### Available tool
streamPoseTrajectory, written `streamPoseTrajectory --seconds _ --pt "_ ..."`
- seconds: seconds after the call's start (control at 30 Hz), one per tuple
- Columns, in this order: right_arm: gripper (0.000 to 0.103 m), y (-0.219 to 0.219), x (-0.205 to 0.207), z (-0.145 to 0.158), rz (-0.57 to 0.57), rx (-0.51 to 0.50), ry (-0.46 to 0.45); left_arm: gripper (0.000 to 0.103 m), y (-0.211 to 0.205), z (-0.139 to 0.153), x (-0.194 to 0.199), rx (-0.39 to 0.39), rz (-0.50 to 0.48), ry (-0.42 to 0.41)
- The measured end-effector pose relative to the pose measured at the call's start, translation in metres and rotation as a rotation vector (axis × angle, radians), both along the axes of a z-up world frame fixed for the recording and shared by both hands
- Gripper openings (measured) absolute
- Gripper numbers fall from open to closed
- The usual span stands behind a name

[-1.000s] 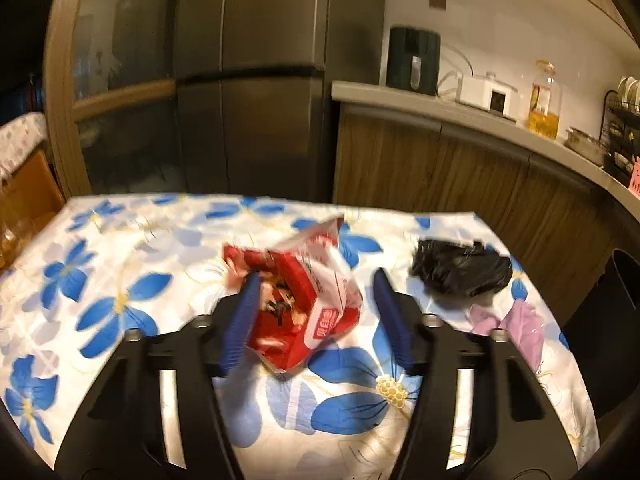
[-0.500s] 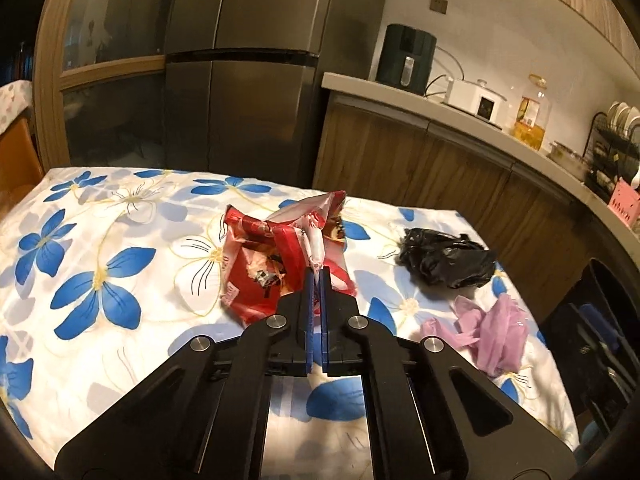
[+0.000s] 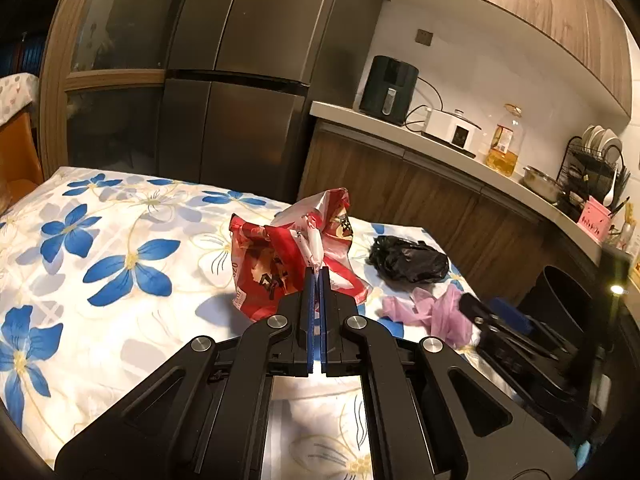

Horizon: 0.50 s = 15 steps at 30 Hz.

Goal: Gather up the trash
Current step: 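Grasp the red snack bag with the left tool while the right tool grasps the pink glove, then lift the snack bag and pink glove toward the black bin with both tools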

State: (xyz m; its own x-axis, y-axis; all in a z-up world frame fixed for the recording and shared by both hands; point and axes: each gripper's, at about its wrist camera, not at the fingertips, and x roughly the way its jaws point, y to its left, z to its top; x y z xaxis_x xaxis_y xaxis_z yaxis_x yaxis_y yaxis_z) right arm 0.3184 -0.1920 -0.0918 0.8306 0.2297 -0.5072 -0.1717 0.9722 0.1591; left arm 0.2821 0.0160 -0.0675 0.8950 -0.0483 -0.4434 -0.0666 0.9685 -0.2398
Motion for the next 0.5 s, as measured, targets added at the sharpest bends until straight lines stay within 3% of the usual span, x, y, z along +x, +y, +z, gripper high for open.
streamPoseTrajectory --seconds 0.17,0.23,0.5 --pt "0.028 0.009 0.011 -0.015 0.023 -0.026 0.072 0.001 0.002 -0.005 0.0 -0.019 -0.009 0.026" --pt "0.01 0.008 0.012 -0.017 0.032 -0.019 0.085 0.001 0.001 -0.005 -0.002 -0.016 -0.011 0.027" --pt "0.004 -0.008 -0.012 0.0 0.042 0.056 0.032 0.001 -0.001 -0.005 -0.003 -0.012 -0.028 0.033"
